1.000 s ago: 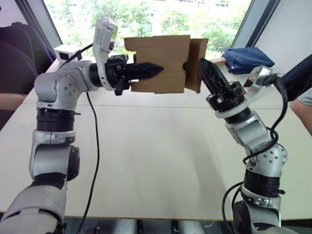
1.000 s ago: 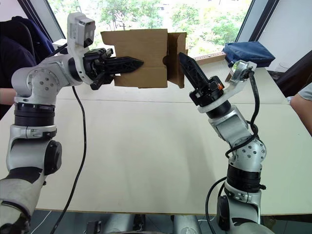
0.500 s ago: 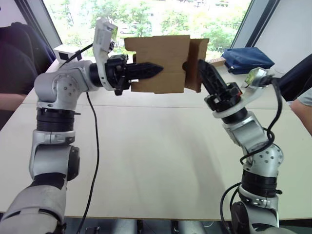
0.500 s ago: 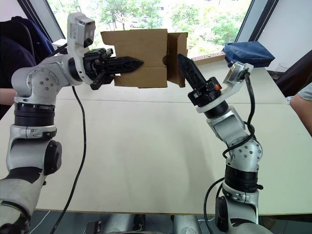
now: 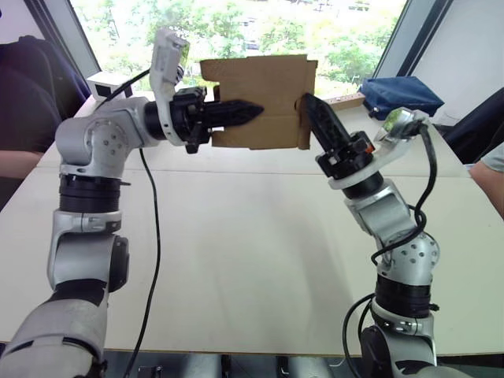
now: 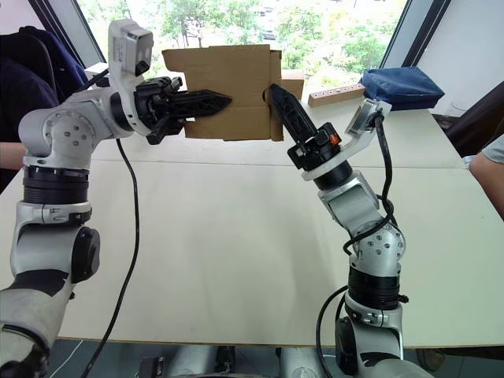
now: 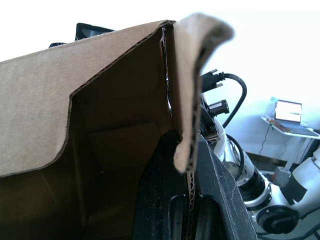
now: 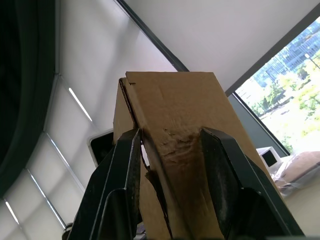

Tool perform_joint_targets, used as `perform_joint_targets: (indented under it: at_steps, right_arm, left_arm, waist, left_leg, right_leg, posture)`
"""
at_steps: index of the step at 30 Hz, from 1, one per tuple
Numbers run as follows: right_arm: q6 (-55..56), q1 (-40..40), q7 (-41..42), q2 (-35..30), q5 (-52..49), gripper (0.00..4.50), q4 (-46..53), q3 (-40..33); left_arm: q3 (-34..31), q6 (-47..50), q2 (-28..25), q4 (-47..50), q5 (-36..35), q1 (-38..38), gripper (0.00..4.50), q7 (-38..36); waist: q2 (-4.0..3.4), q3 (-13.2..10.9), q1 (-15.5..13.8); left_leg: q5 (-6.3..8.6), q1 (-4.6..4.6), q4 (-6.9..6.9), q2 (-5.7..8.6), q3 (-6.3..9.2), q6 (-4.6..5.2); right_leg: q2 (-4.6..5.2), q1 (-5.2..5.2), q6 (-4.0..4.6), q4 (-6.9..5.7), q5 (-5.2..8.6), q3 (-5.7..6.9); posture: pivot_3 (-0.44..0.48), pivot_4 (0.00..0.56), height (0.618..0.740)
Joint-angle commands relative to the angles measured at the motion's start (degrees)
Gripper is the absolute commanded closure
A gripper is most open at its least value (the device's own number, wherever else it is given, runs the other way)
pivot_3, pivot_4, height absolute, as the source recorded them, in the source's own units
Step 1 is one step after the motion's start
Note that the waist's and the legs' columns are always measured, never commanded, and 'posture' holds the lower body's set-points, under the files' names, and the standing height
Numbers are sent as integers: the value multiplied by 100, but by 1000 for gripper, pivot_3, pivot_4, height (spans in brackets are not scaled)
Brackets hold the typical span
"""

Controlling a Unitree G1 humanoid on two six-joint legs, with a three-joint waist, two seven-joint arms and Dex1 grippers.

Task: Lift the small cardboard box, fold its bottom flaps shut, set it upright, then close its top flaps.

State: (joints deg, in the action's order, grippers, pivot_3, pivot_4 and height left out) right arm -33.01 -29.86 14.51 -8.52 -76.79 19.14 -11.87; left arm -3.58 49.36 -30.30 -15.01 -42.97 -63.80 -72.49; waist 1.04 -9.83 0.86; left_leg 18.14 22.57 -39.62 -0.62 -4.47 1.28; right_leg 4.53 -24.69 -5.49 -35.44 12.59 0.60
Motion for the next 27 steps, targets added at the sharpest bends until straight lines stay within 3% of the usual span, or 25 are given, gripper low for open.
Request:
perform_joint_targets:
  at_steps: [1, 27]
  right_arm:
    - [160, -168, -43, 130, -19, 2629, 260, 41]
    - [1270, -426, -428, 1477, 798, 2629, -84, 300]
  left_arm:
    - [-113, -93, 8, 98, -38, -186, 4500, 16]
    - [-300, -233, 244, 44, -69, -143, 4500, 419]
  waist:
    - [0, 0, 2]
    - [-1, -1, 15]
  left_leg:
    - [0, 0, 0, 0, 0, 0]
    - [-1, 0, 0, 0, 0, -3]
  right_leg:
    - [0, 0, 0, 0, 0, 0]
    - [0, -1, 0, -2, 0, 0]
  posture:
    - [0, 150, 740]
    - [0, 150, 740]
